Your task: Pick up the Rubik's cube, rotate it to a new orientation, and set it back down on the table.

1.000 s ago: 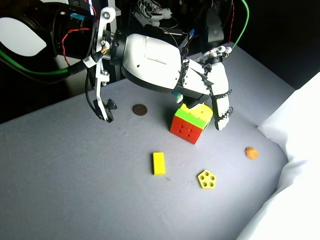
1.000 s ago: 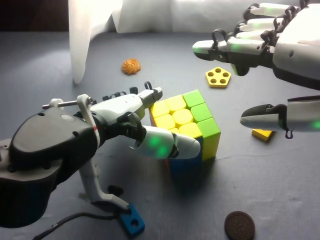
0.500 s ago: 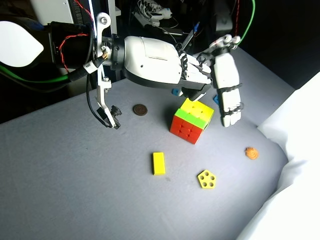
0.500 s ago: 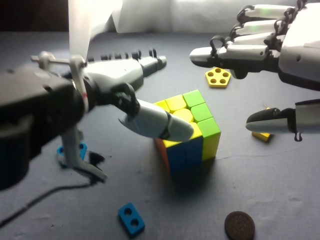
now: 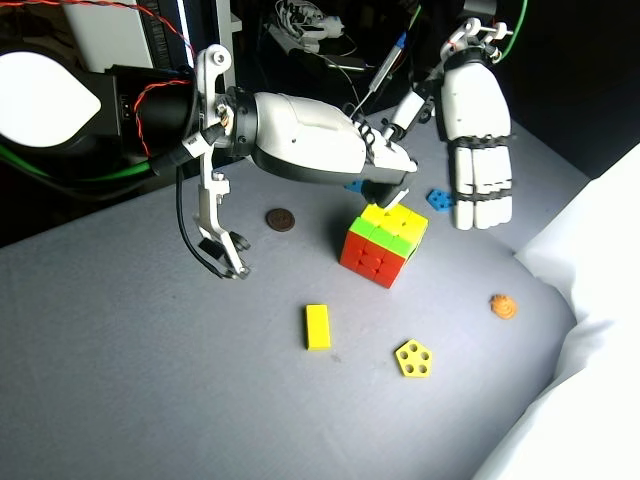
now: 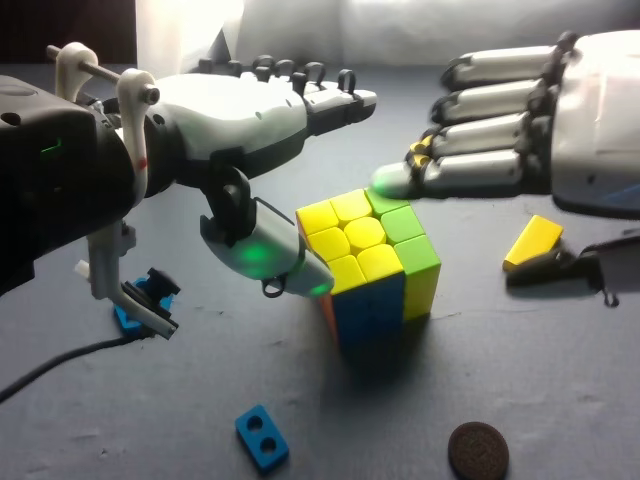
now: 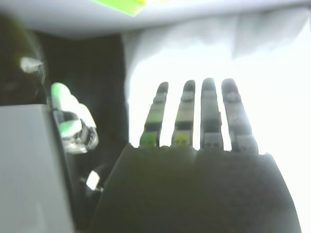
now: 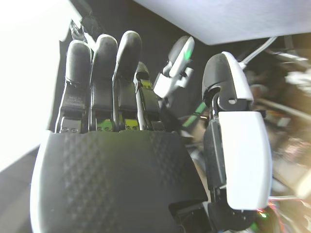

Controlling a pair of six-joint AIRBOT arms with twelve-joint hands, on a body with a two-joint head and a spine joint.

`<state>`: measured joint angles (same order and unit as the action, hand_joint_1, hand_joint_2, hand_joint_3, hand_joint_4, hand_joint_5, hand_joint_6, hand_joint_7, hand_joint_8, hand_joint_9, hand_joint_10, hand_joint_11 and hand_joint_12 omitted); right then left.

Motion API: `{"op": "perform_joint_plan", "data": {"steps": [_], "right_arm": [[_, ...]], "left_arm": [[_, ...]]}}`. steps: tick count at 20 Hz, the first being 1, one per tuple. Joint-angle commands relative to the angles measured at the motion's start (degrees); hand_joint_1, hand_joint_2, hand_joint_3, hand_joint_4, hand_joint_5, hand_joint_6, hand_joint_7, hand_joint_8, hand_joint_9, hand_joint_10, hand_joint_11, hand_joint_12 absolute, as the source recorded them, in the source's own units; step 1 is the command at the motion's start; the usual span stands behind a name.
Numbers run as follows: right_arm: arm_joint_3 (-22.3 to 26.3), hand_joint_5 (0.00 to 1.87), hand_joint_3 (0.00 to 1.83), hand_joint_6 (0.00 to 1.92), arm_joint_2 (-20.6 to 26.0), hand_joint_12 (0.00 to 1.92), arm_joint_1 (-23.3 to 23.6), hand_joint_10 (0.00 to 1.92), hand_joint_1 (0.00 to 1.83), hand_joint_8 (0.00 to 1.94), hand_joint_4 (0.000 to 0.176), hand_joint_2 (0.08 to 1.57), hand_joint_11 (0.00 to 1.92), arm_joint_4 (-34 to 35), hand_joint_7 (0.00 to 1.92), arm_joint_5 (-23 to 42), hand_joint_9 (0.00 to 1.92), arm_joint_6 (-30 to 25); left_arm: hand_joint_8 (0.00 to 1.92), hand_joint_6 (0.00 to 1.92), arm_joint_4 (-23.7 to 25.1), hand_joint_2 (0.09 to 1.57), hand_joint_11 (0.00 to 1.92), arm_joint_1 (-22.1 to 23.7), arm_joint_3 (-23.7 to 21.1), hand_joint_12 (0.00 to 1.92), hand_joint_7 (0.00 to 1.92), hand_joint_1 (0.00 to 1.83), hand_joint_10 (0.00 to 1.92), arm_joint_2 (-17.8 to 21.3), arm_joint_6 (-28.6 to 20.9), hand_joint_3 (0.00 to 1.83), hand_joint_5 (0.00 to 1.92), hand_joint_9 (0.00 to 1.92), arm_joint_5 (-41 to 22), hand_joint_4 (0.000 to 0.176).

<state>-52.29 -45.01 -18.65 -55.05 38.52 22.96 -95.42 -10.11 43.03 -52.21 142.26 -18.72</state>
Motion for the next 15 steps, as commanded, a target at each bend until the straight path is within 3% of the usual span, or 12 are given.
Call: {"op": "perform_joint_plan", "data": {"steps": [1,2,3,4,5,6,7,8,10,11,14,15], "right_arm": [[-0.4,0.34,0.00,0.35,0.0,1.90,1.1,1.62,0.58,1.30,0.000,1.18,0.00,2.4,0.28,7.2,0.17,-1.1],[-1.4,0.25,0.00,0.72,-0.4,1.89,1.2,1.62,0.57,1.34,0.000,1.19,0.00,1.3,0.28,9.7,0.18,-2.0],[-1.6,0.20,0.00,0.98,-0.4,1.88,1.1,1.63,0.58,1.38,0.000,1.18,0.00,1.2,0.27,10.4,0.16,-2.2],[-1.6,0.20,0.00,1.20,-0.4,1.88,0.9,1.65,0.61,1.43,0.000,1.17,0.00,1.2,0.28,9.7,0.16,-2.3],[-1.6,0.19,0.00,1.41,-0.4,1.88,0.7,1.69,0.60,1.51,0.000,1.18,0.00,1.2,0.28,8.5,0.16,-2.3],[-1.6,0.20,0.00,1.50,-0.4,1.87,0.4,1.69,0.60,1.54,0.000,1.18,0.00,1.3,0.30,7.2,0.18,-2.3],[-1.7,0.25,0.00,1.53,-0.4,1.91,0.1,1.71,0.61,1.57,0.000,1.17,0.00,1.5,0.34,6.6,0.22,-1.8],[-1.7,0.27,0.00,1.55,-0.4,1.92,0.1,1.72,0.60,1.58,0.000,1.17,0.00,1.8,0.35,6.6,0.23,-1.5],[-1.7,0.28,0.00,1.59,-0.3,1.92,0.3,1.71,0.61,1.60,0.000,1.16,0.01,2.2,0.39,7.1,0.26,-1.5],[-1.8,0.26,0.00,1.64,-0.2,1.92,0.2,1.76,0.59,1.63,0.000,1.17,0.00,2.2,0.38,8.8,0.25,-1.5],[-3.7,0.24,0.00,1.65,-0.1,1.92,-1.3,1.77,0.59,1.64,0.000,1.17,0.00,2.2,0.38,25.5,0.25,-1.8],[-3.9,0.25,0.00,1.63,-0.1,1.92,-1.4,1.76,0.59,1.62,0.000,1.18,0.00,2.2,0.39,28.9,0.26,-1.8]], "left_arm": [[0.03,0.03,2.1,0.97,0.01,0.6,-0.2,0.46,0.19,0.86,0.08,0.8,-0.2,0.00,0.15,0.15,2.1,0.064],[0.07,0.02,2.9,0.95,0.00,0.7,-0.5,0.80,0.31,0.87,0.20,1.2,-0.2,0.00,0.24,0.25,2.8,0.061],[0.17,0.01,3.3,0.94,0.00,0.8,-0.6,1.04,0.37,0.89,0.56,1.3,-0.2,0.00,0.32,0.22,3.2,0.050],[0.71,0.06,3.8,0.93,0.00,1.1,-0.7,1.33,0.27,0.90,1.05,1.7,-0.2,0.00,0.42,0.17,3.8,0.037],[1.19,0.14,4.2,0.94,0.00,1.4,-0.8,1.57,0.14,0.92,1.40,1.9,-0.2,0.00,0.49,0.13,3.9,0.022],[1.39,0.65,4.5,0.96,0.00,1.9,-0.8,1.70,0.10,0.92,1.54,2.1,-0.2,0.00,0.34,0.11,3.9,0.013],[1.48,1.14,4.8,0.97,0.01,2.5,-0.9,1.79,0.10,0.89,1.65,2.3,-0.2,0.00,0.20,0.11,3.7,0.014],[1.59,1.41,5.2,0.99,0.00,3.1,-0.8,1.85,0.08,0.84,1.74,2.4,-0.2,0.00,0.13,0.09,3.7,0.024],[1.73,1.59,5.9,1.01,0.08,4.1,-0.7,1.92,0.11,0.81,1.84,2.5,-0.2,0.00,0.15,0.11,3.8,0.006],[1.80,1.66,5.9,1.02,0.12,4.4,-0.7,1.92,0.10,0.80,1.88,2.6,-0.2,0.00,0.15,0.13,3.8,0.005],[1.89,1.75,5.9,1.03,0.13,4.7,-0.7,1.92,0.08,0.77,1.92,2.9,-0.2,0.00,0.18,0.13,4.0,0.000],[1.84,1.74,6.0,1.02,0.13,4.7,-0.7,1.92,0.11,0.78,1.92,3.1,-0.2,0.00,0.18,0.13,4.4,0.000]]}}
